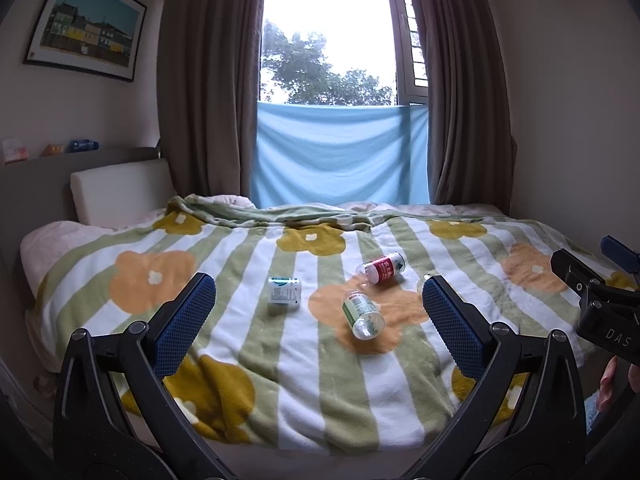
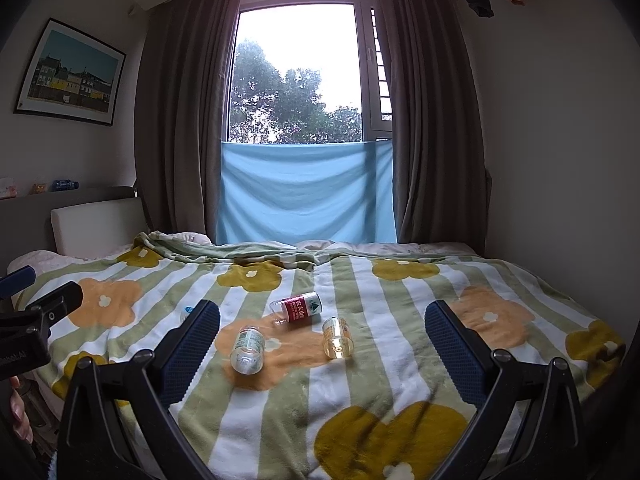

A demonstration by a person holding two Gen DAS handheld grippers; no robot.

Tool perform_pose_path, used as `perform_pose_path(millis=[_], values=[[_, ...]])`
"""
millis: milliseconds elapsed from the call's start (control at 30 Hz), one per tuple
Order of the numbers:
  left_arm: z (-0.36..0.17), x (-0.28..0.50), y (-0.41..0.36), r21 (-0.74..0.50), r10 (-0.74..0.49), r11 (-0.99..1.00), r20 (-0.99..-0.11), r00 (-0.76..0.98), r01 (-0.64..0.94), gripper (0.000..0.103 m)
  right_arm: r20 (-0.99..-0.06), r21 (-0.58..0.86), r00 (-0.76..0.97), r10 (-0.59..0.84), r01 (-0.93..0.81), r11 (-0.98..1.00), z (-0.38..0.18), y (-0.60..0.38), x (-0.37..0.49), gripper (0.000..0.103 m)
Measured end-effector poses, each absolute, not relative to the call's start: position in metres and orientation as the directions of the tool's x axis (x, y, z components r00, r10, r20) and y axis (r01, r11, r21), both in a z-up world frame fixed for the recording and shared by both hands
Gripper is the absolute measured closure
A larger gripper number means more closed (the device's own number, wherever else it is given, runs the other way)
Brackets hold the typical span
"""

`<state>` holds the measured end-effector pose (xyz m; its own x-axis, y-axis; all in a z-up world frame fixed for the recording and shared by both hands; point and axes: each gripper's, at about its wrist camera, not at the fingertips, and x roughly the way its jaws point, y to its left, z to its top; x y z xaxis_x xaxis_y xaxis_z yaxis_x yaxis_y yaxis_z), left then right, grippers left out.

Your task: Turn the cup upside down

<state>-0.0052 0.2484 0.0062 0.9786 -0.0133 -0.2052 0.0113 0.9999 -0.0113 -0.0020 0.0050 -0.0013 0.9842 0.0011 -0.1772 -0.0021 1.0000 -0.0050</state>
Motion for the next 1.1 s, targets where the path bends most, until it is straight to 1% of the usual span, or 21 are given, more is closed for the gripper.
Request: perform_pose_path(millis=[433, 767, 967, 1100], values=[[0.008, -0.003, 0.252, -0.046, -0.028, 0.999, -0.226, 0.974, 0.018, 0.000, -0.173, -0.005, 0.985, -0.001, 0.001, 1.000, 0.000, 0.004, -0.004, 0.000], [0.006, 0.005, 0.250, -0.048, -0.036, 0.999, -0.242, 0.970, 0.025, 0.000, -0.180, -0.003, 0.984, -0.002, 0.001, 1.000, -0.001, 0.003, -0.002, 0.000], [0.007, 0.022, 0.241, -0.034, -0.052, 0.998, -0.276, 0.960, 0.044, 0.000, -0.193, -0.001, 0.981, -0.005, 0.004, 1.000, -0.003, -0.003, 0.005, 0.000], [0.009, 0.048, 0.227, -0.026, -0.100, 0.995, -0.320, 0.942, 0.096, 0.000, -0.212, 0.000, 0.977, -0.015, 0.015, 1.000, -0.008, -0.011, 0.016, 0.000]])
